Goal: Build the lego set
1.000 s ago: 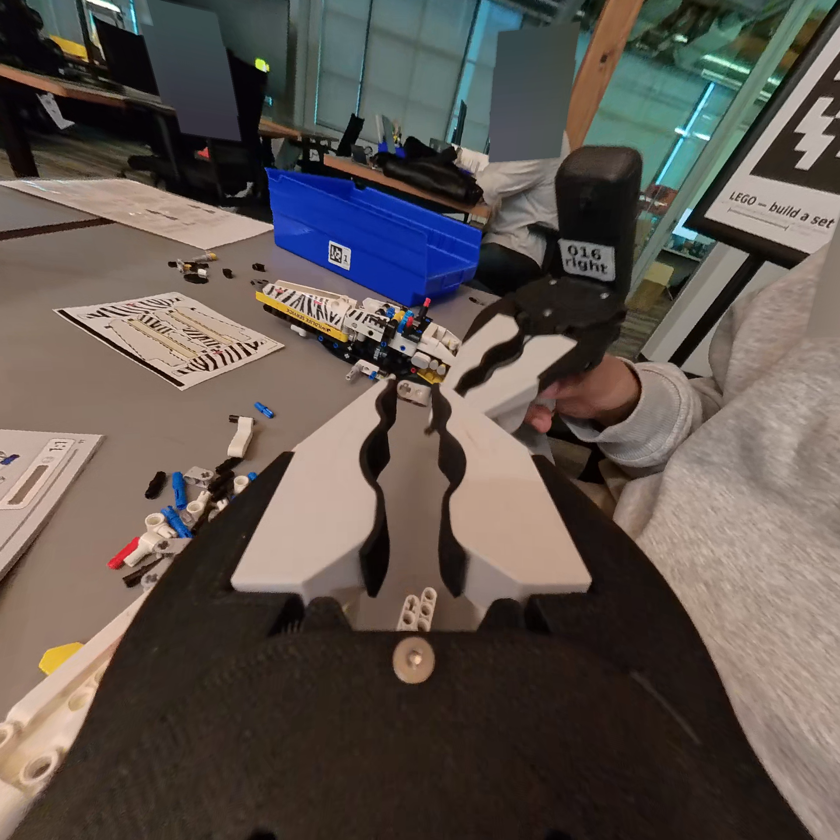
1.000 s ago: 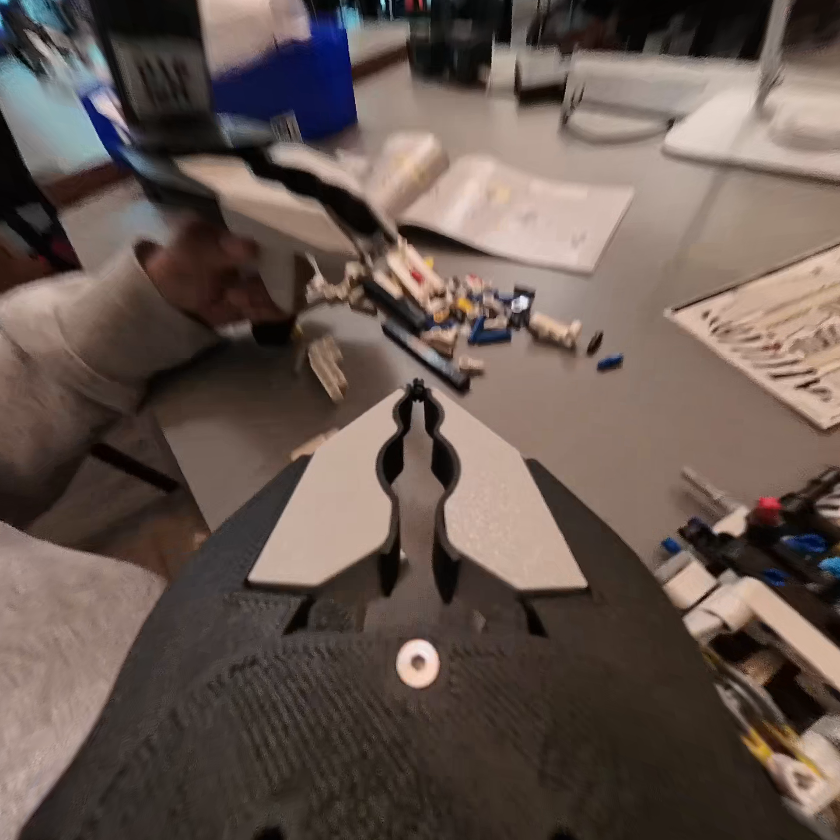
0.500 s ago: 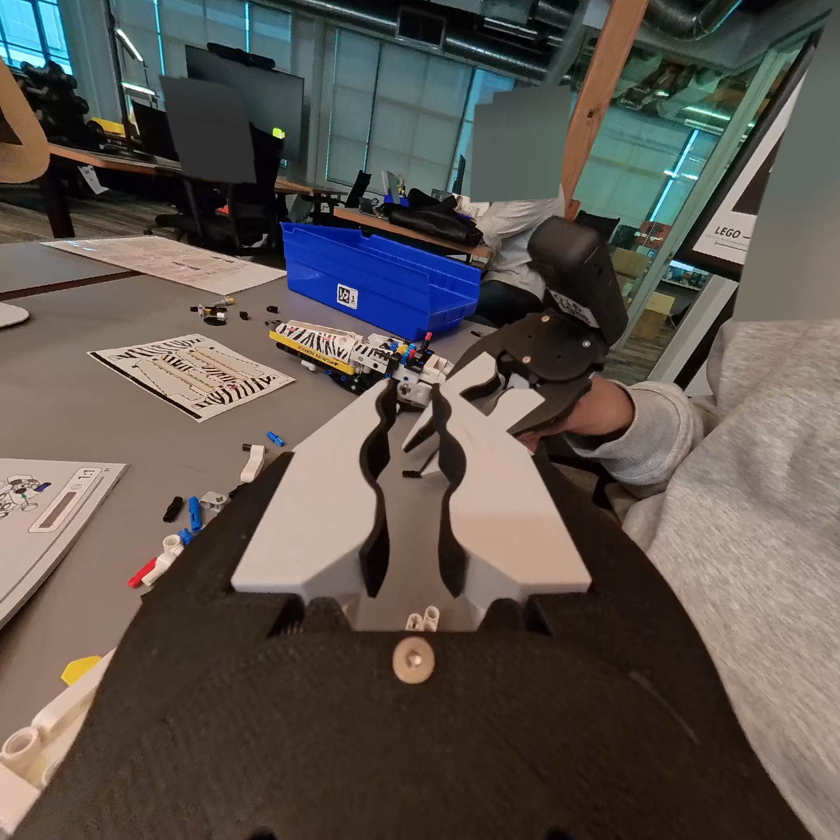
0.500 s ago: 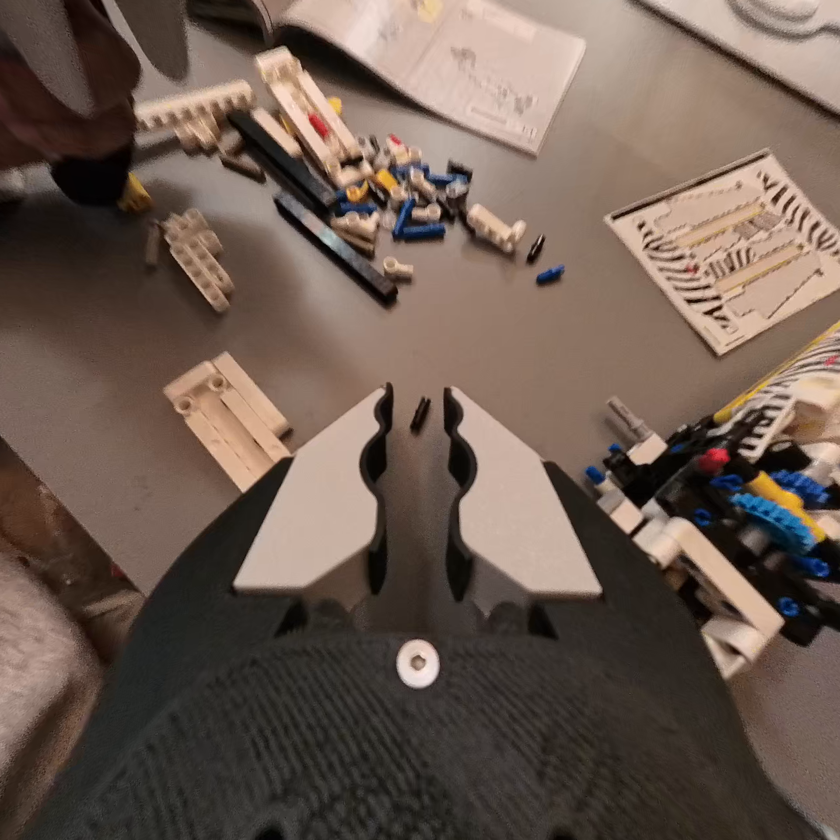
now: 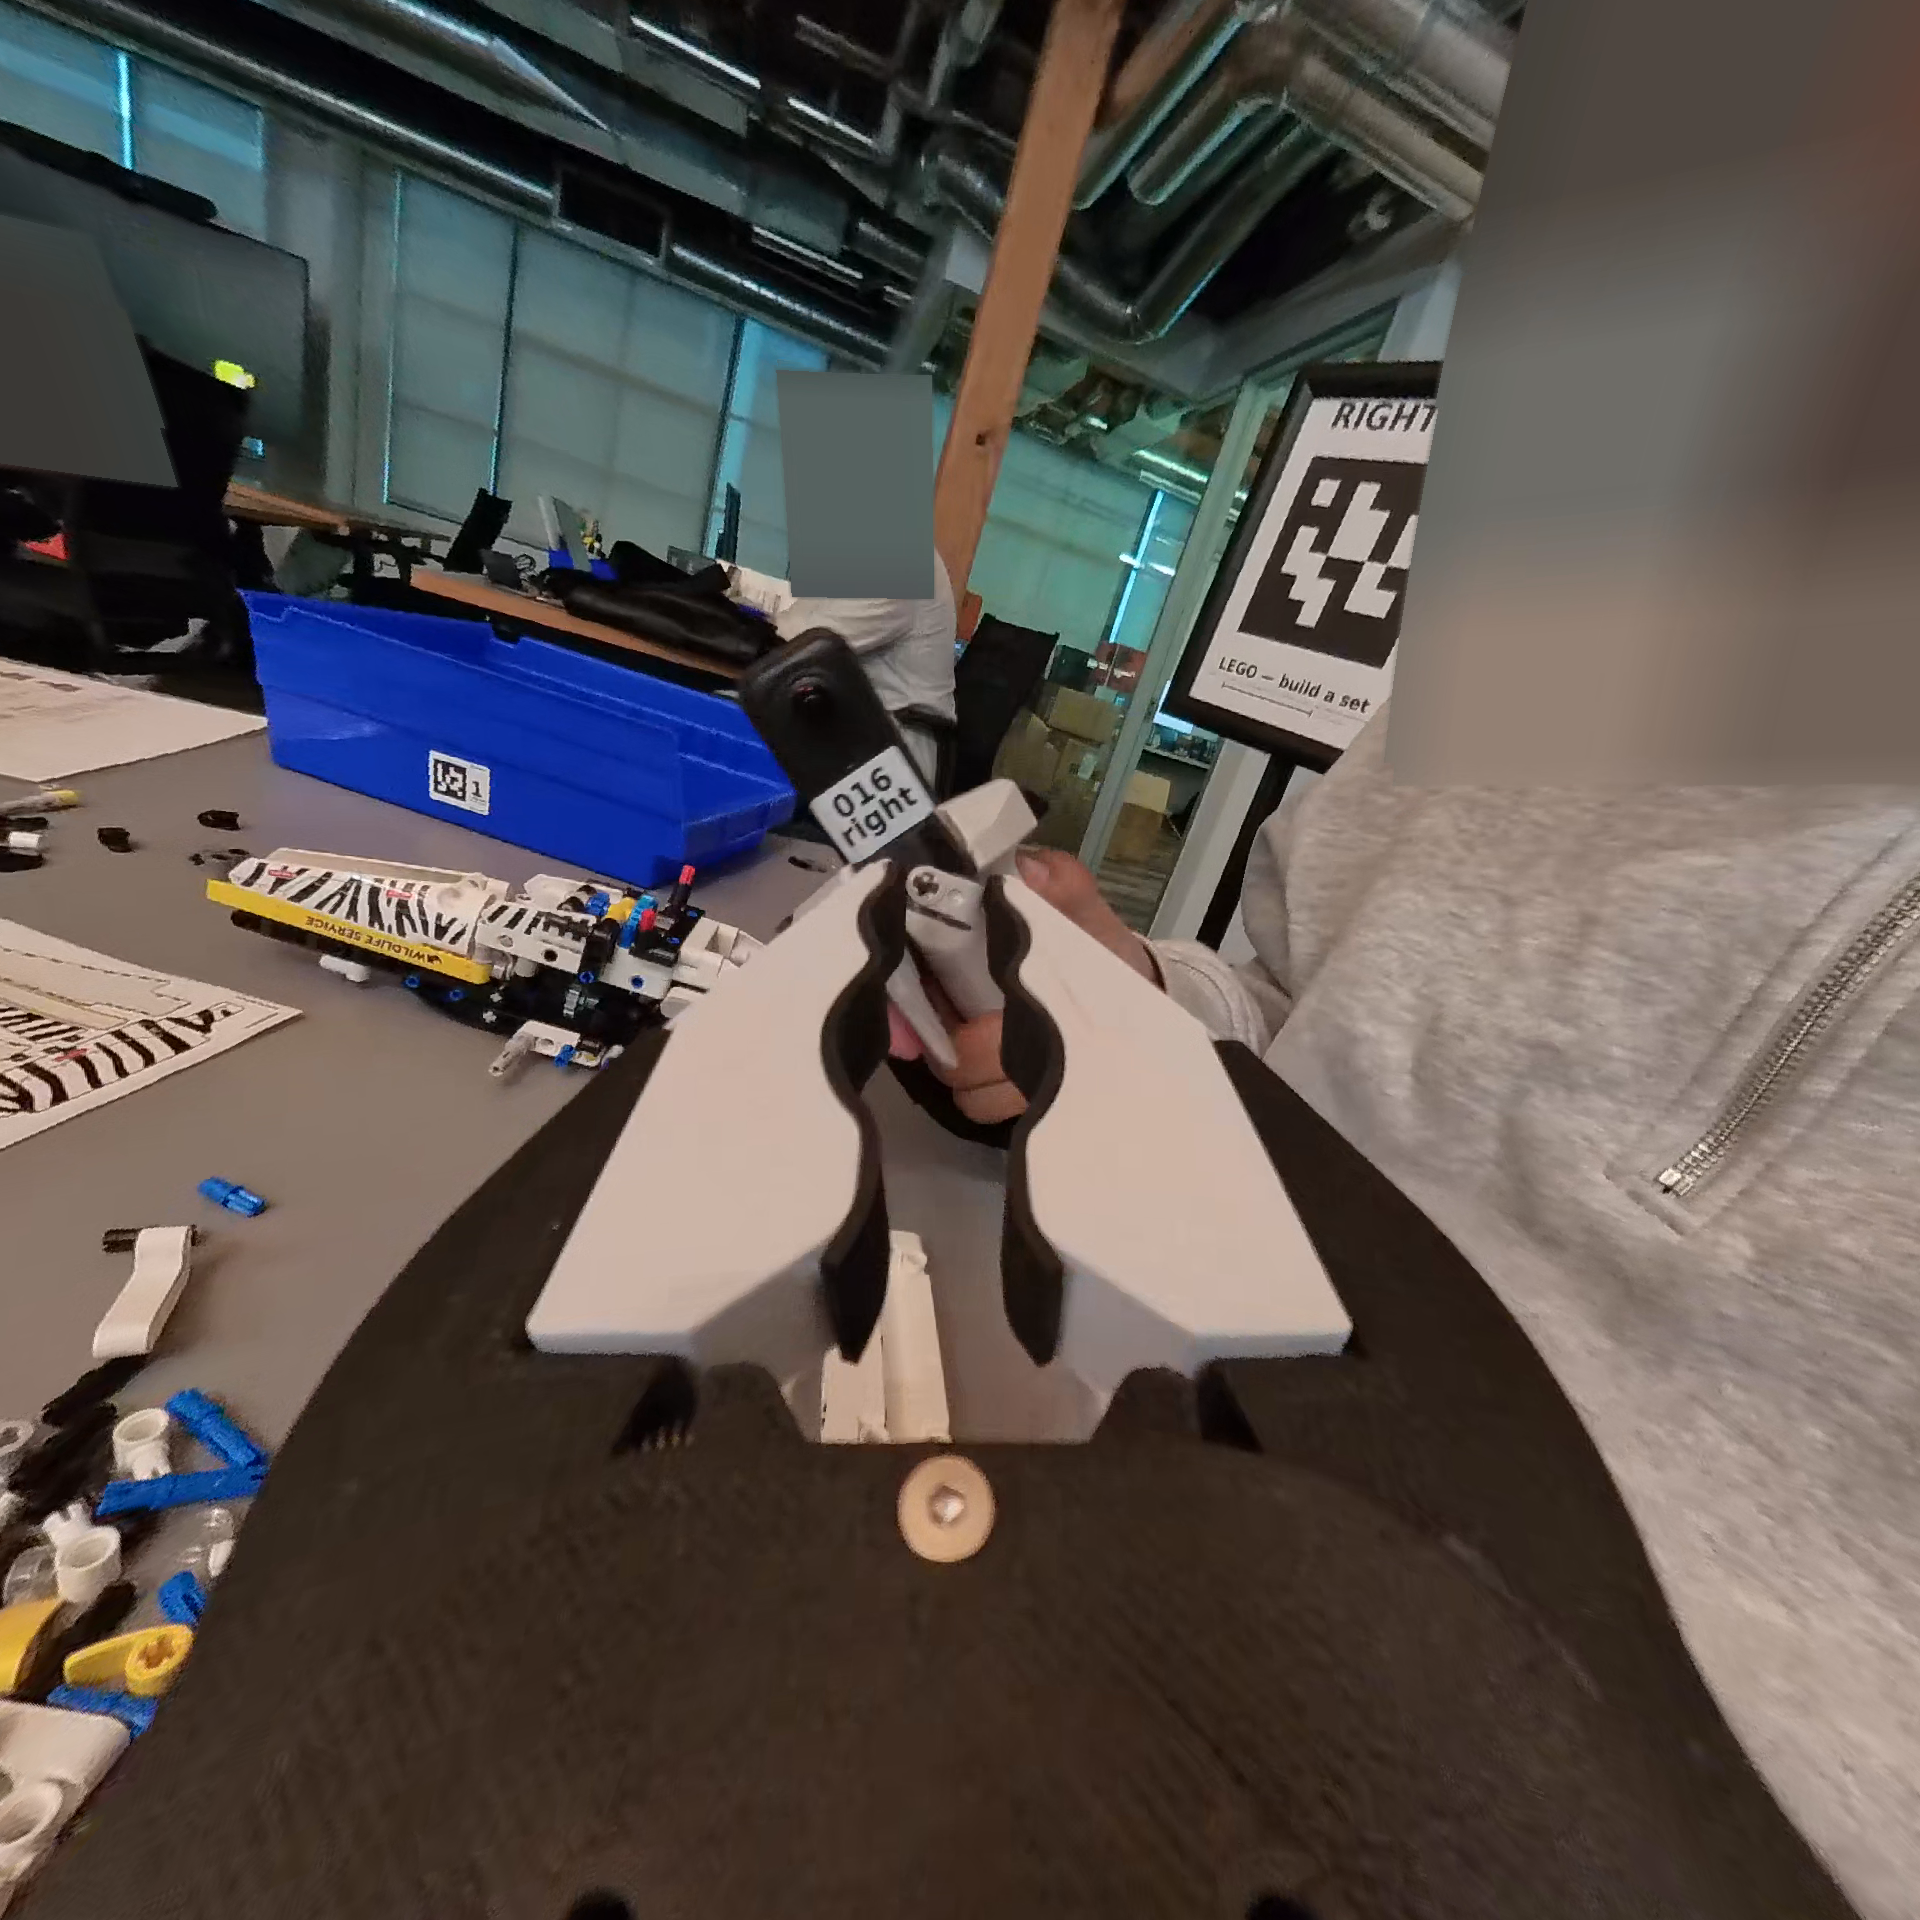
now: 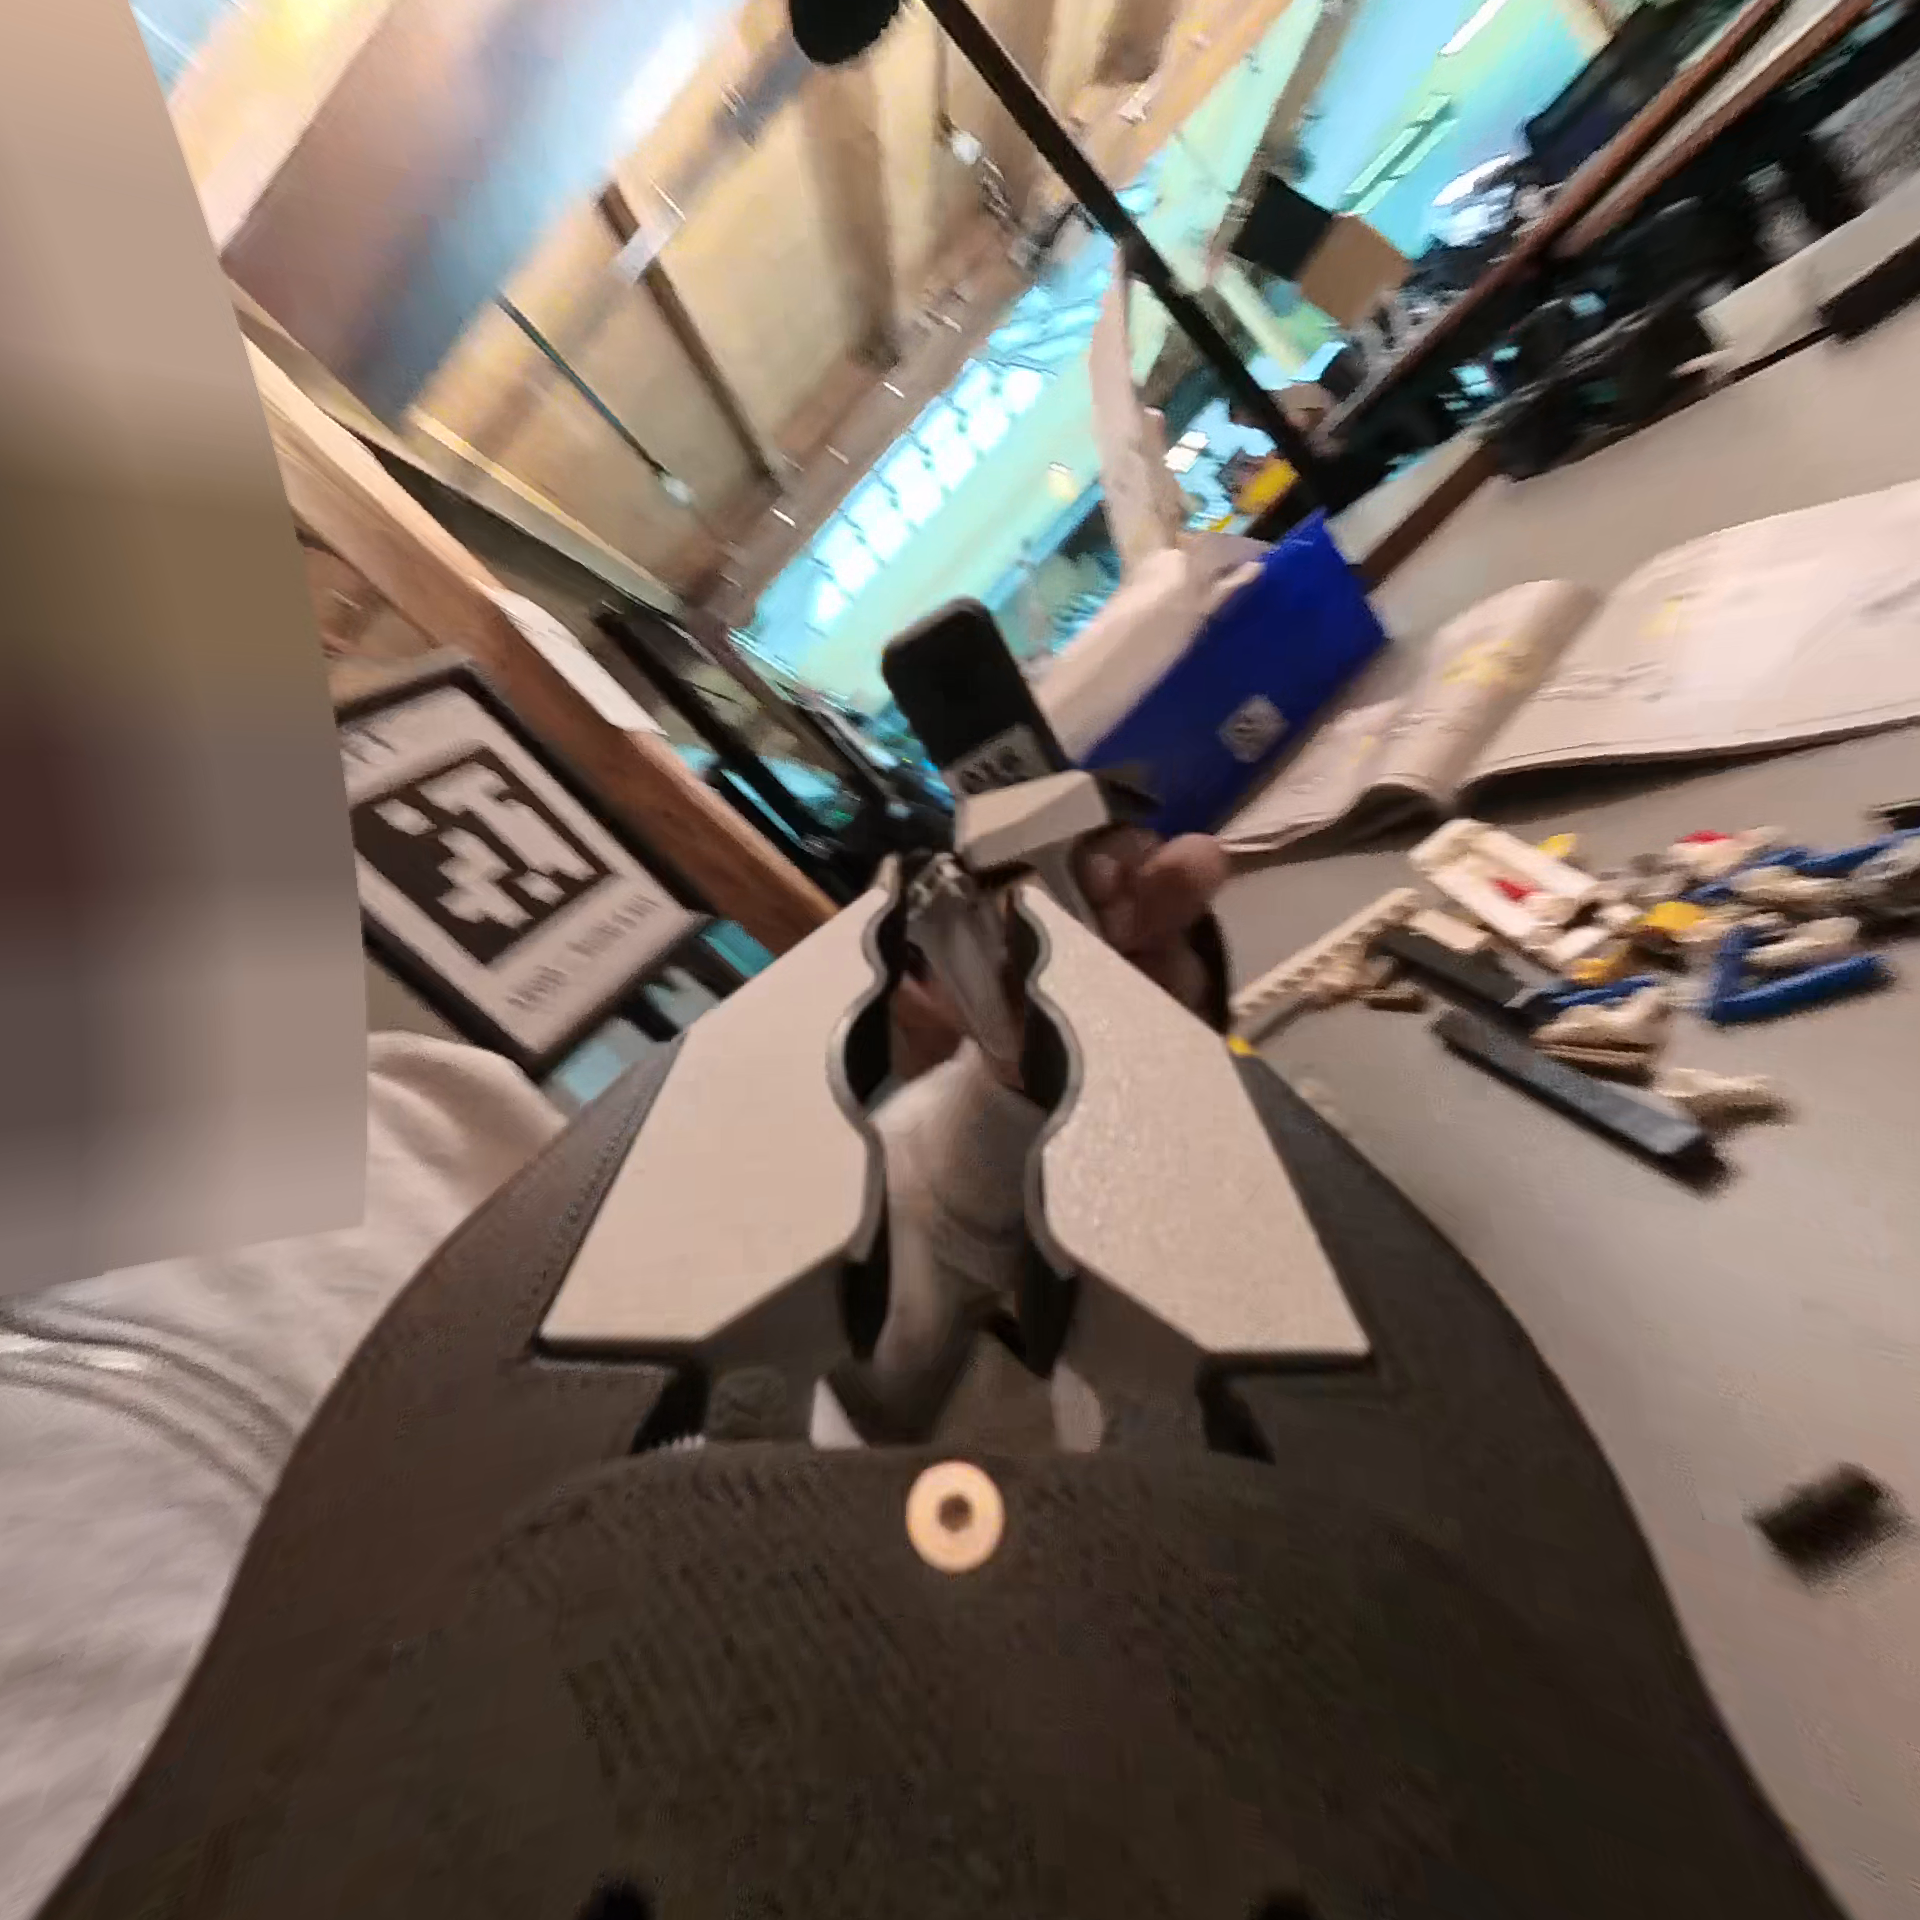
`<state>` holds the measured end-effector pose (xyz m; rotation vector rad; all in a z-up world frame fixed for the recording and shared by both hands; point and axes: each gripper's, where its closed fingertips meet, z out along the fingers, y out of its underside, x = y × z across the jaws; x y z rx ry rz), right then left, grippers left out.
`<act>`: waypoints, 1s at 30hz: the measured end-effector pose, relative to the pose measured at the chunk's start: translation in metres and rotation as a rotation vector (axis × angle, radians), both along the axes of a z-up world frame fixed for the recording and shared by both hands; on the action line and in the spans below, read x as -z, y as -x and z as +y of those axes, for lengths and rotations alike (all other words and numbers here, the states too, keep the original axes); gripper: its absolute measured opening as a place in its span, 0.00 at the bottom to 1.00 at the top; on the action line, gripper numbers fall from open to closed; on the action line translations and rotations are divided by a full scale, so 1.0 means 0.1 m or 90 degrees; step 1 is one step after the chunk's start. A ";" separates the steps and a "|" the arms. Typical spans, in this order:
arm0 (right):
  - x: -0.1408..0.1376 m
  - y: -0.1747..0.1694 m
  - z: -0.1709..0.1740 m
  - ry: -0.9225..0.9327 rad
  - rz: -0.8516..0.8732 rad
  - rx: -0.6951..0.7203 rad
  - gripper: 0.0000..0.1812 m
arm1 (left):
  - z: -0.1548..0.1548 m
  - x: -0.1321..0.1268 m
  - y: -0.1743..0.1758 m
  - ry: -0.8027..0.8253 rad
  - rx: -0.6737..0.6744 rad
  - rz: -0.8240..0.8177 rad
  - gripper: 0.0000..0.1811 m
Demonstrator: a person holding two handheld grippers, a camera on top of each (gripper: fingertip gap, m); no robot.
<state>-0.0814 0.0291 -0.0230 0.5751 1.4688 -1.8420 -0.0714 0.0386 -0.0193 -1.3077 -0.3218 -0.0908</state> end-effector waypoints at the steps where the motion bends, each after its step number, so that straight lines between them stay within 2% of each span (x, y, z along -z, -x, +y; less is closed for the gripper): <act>1: -0.02 0.00 0.02 0.019 -0.027 -0.013 0.07 | 0.02 0.01 0.00 0.007 0.000 0.002 0.07; 12: -0.01 -0.12 -0.02 -0.002 -0.071 -0.078 0.03 | 0.04 -0.01 -0.07 -0.002 0.016 0.022 0.07; 18: 0.00 -0.07 -0.01 -0.045 -0.007 -0.032 0.03 | 0.02 0.05 0.00 0.017 -0.008 0.009 0.11; 21: 0.09 -0.02 0.00 -0.131 0.098 0.022 0.03 | -0.02 0.05 0.06 0.010 -0.028 -0.003 0.14; 25: 0.42 0.11 0.04 -0.362 0.341 0.090 0.03 | -0.22 -0.04 0.21 -0.040 -0.086 -0.020 0.17; 27: 0.60 0.16 0.08 -0.487 0.472 0.093 0.03 | -0.34 -0.10 0.27 -0.072 -0.118 -0.022 0.18; 30: 0.89 0.20 0.11 -0.651 0.645 0.045 0.03 | -0.47 -0.15 0.33 -0.102 -0.156 -0.024 0.18</act>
